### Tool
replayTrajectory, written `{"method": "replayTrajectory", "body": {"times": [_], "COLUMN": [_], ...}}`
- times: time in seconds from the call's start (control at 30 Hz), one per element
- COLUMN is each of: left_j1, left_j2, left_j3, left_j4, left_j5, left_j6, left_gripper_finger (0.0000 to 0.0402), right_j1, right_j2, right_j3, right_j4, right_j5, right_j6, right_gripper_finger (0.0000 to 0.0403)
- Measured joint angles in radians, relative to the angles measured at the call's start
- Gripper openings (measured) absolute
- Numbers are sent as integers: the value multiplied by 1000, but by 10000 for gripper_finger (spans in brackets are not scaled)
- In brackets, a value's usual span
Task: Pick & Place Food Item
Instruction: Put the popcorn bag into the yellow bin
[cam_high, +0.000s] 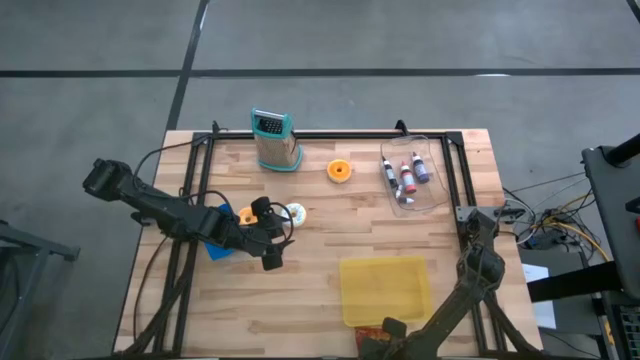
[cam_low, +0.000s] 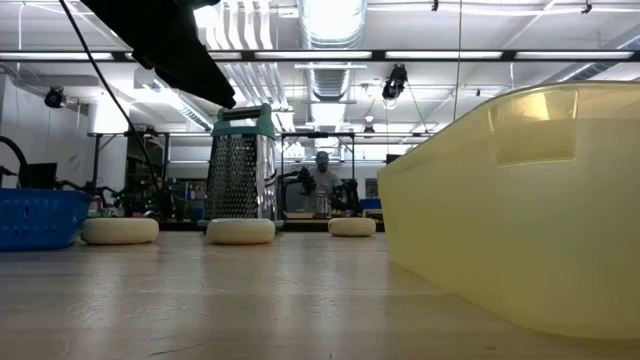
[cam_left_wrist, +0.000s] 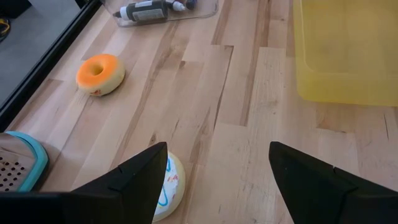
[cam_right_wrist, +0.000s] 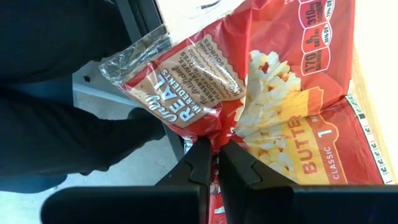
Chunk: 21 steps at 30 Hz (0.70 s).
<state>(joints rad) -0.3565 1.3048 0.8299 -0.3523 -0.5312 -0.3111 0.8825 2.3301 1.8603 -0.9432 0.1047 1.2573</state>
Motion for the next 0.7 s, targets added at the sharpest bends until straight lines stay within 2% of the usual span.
{"method": "replayTrajectory", "body": {"times": [0.7], "left_j1": [0], "left_j2": [0], "left_j3": [0], "left_j4": [0], "left_j5": [0], "left_j6": [0], "left_gripper_finger": [287], "right_j1": [1], "right_j2": [-28], "right_j3": [-3], "right_j4": [-19], "right_j5": [22], "right_j6": [-11], "right_gripper_finger": [11]}}
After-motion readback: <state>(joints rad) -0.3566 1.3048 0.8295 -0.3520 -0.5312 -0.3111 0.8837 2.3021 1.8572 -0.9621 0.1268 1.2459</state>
